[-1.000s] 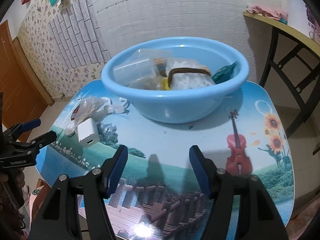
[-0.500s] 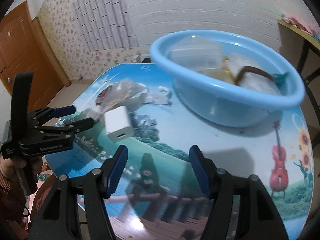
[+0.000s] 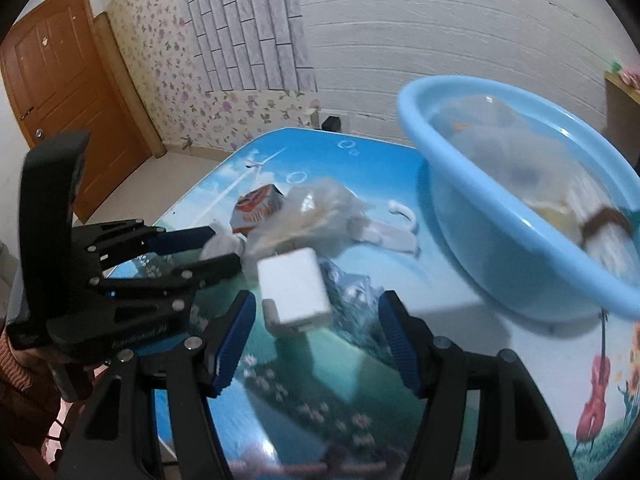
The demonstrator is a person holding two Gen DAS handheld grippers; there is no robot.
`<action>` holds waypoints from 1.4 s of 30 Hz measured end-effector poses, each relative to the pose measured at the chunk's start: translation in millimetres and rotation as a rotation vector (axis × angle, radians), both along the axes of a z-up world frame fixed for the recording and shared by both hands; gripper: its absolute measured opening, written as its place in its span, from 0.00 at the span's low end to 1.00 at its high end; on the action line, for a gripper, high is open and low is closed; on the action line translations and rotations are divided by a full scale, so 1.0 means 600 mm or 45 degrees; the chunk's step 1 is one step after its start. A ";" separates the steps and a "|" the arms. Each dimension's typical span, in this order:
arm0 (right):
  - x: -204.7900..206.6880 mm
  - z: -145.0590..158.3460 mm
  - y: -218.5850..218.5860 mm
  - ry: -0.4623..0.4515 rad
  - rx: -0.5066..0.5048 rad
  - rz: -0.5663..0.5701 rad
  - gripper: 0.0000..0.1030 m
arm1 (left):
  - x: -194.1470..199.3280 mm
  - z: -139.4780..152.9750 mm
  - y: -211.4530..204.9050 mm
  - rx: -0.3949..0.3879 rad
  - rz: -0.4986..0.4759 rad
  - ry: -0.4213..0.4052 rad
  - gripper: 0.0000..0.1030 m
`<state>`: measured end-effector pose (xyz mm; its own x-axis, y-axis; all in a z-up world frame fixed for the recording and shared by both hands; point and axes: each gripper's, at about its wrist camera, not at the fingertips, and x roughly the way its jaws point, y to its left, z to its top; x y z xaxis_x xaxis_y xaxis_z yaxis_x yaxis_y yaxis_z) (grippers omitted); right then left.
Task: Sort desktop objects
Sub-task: 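Grasp the white round lid with the left tool while the right tool grasps the white charger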
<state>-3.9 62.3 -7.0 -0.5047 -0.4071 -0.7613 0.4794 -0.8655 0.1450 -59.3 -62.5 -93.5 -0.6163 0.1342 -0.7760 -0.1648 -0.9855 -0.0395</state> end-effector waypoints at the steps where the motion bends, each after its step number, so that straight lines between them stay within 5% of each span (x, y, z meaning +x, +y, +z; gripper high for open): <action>1: -0.002 -0.004 -0.006 0.000 0.002 0.011 0.62 | 0.001 0.000 -0.001 0.001 0.002 0.000 0.36; 3: -0.005 -0.012 -0.014 -0.006 0.015 0.034 0.58 | 0.005 0.001 -0.002 0.005 0.008 -0.002 0.36; 5: -0.003 -0.018 -0.016 -0.029 0.029 0.058 0.39 | 0.009 0.002 0.000 0.009 0.012 -0.011 0.36; 31: 0.089 -0.014 0.185 -0.017 -0.007 -0.197 0.38 | 0.063 0.016 0.129 -0.005 -0.123 -0.016 0.36; 42: 0.109 -0.017 0.212 -0.001 0.024 -0.236 0.38 | 0.065 0.008 0.141 -0.022 -0.086 -0.053 0.36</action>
